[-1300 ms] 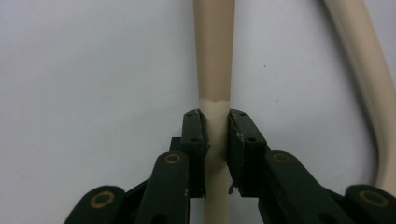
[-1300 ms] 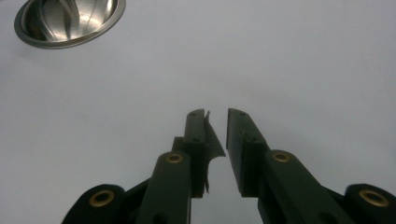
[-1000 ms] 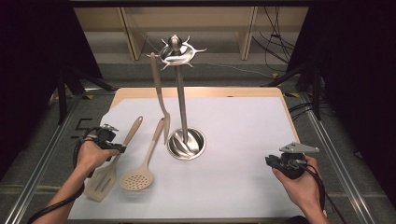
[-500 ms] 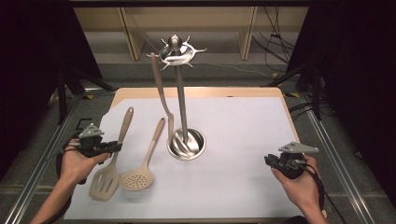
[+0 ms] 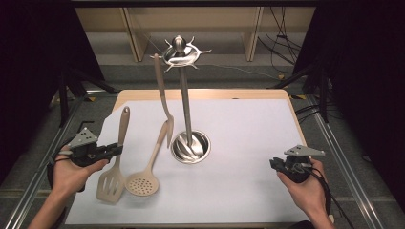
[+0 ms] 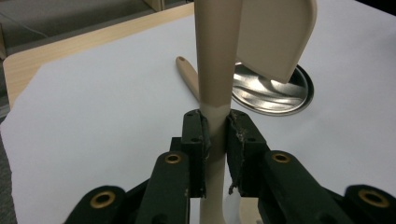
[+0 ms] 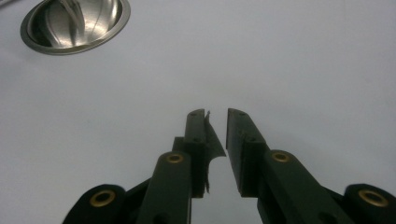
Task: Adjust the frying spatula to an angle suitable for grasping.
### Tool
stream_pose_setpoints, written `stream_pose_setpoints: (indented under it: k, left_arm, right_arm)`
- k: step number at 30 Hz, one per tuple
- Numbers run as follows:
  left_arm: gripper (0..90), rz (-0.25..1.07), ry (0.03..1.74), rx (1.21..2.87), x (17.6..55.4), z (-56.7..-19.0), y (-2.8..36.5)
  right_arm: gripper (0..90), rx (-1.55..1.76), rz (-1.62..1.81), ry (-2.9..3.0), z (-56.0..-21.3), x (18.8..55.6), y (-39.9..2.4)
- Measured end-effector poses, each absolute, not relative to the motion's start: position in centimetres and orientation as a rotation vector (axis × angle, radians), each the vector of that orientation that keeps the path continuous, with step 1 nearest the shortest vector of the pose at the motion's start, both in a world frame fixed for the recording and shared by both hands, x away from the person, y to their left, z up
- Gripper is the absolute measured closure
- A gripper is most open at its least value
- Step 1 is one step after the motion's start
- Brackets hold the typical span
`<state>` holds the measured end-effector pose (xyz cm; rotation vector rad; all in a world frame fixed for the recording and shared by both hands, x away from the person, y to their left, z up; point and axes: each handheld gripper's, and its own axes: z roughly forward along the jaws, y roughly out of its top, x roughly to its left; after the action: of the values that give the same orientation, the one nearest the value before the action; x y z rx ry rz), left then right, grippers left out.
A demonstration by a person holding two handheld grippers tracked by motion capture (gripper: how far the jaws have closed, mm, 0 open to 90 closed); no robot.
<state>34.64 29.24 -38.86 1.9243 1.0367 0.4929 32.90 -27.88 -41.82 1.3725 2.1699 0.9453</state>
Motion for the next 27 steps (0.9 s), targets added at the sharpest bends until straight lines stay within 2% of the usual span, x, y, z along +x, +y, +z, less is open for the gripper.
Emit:
stream_pose_setpoints:
  k: [14,27]
  left_arm:
    - [77.1,0.494,0.951,1.884,33.7,-36.5,29.6]
    - [77.1,0.473,0.859,1.878,33.4,-34.3,27.5]
  right_arm:
    - [78.7,1.365,0.941,2.169,-41.6,33.0,-27.9]
    - [78.7,1.406,0.946,2.16,-41.6,32.9,-27.5]
